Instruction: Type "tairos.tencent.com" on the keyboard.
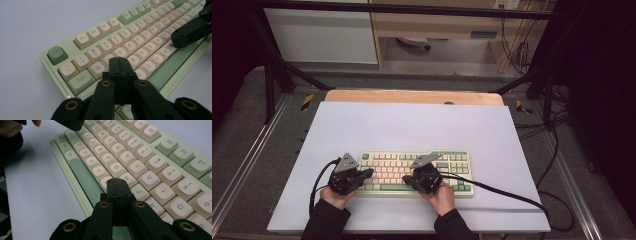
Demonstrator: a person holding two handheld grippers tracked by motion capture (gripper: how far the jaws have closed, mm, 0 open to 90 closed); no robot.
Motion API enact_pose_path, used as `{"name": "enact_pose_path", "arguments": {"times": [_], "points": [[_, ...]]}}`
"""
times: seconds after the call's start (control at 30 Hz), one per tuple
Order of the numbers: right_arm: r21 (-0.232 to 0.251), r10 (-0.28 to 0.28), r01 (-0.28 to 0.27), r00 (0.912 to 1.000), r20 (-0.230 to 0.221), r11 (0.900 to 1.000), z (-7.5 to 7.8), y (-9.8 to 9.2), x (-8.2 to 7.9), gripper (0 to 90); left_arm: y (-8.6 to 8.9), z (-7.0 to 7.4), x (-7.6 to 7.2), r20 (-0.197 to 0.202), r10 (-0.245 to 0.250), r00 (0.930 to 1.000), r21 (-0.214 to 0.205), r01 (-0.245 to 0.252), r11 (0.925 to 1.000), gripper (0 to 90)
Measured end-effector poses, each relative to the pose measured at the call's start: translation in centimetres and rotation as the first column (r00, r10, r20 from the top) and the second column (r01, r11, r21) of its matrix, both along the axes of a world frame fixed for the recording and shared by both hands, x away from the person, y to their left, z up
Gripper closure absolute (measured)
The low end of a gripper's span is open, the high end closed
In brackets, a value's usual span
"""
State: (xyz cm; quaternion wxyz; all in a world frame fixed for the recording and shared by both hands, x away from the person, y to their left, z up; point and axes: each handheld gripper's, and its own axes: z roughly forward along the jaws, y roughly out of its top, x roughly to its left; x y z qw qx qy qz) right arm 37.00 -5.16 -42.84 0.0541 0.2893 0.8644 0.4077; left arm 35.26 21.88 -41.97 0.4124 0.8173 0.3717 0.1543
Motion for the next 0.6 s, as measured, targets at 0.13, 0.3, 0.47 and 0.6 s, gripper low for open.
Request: {"name": "enact_pose_path", "arguments": {"times": [0.13,0.3,0.47,0.6], "points": [[-0.003,0.003,-0.003,1.0,-0.003,1.0,-0.01,0.05,-0.03,90.0,-0.01,0.01,-0.01,0.001,0.0,1.0,0.0,0.0,1.0,89.9],[-0.009,0.008,-0.008,1.0,-0.002,0.9999,0.02,0.06,-0.03,90.0,-0.06,0.01,-0.02,0.001,-0.002,1.0,0.002,0.002,1.0,90.0],[-0.018,0.006,-0.006,1.0,-0.003,0.9998,-0.07,0.08,-0.01,90.0,-0.04,0.07,-0.03,0.003,-0.002,1.0,0.002,0.002,1.0,90.0],[0.025,0.008,-0.008,1.0,0.001,0.9997,0.45,-0.08,-0.14,90.0,-0.01,0.19,-0.09,0.005,-0.002,1.0,-0.005,0.002,1.0,89.9]]}}
